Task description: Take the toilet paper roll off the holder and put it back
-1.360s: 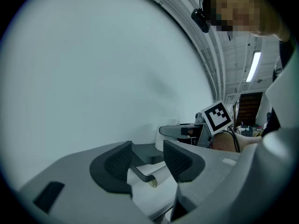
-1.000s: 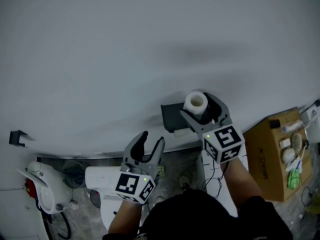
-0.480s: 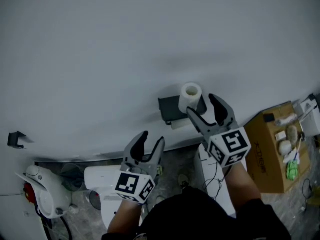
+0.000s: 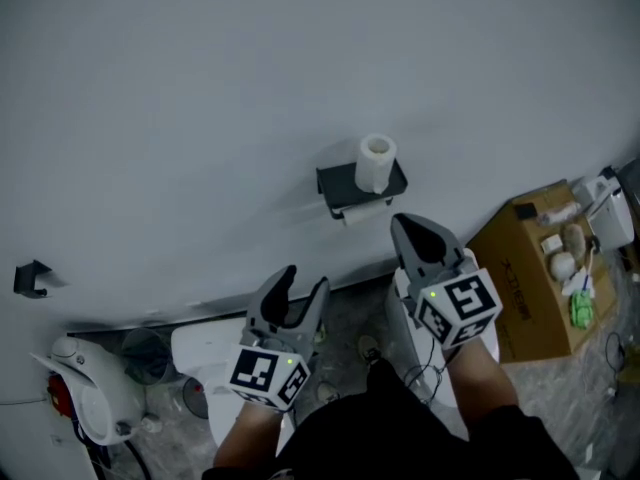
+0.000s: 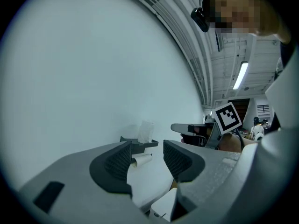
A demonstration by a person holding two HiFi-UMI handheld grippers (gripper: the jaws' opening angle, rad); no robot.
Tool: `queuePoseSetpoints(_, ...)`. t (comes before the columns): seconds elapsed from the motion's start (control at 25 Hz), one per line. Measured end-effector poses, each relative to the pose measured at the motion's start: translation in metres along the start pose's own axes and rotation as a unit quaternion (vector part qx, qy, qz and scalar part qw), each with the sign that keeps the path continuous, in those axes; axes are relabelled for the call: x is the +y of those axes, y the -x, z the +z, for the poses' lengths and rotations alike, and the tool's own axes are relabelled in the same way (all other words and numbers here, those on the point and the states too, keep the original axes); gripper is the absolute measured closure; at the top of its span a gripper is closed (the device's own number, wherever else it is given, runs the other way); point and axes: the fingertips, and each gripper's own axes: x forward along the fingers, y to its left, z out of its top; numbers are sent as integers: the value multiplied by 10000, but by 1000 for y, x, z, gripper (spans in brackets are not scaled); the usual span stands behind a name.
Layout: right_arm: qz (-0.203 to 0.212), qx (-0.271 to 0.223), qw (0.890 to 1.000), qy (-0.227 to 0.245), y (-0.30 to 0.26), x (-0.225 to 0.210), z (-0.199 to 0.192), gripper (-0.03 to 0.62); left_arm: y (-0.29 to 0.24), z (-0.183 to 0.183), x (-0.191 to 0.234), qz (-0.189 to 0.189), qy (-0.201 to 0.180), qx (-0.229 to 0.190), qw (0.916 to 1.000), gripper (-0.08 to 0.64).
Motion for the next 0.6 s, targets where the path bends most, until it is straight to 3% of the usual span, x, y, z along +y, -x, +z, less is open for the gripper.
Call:
queuePoseSetpoints(0.28, -64, 142, 9999, 5, 45, 34, -15, 594, 34, -13, -17, -153, 98, 44, 9998, 362)
queuePoseSetpoints(0.6, 68, 57, 10000, -7, 99, 35, -4, 594, 47, -4, -72, -195, -59, -59, 9998, 370)
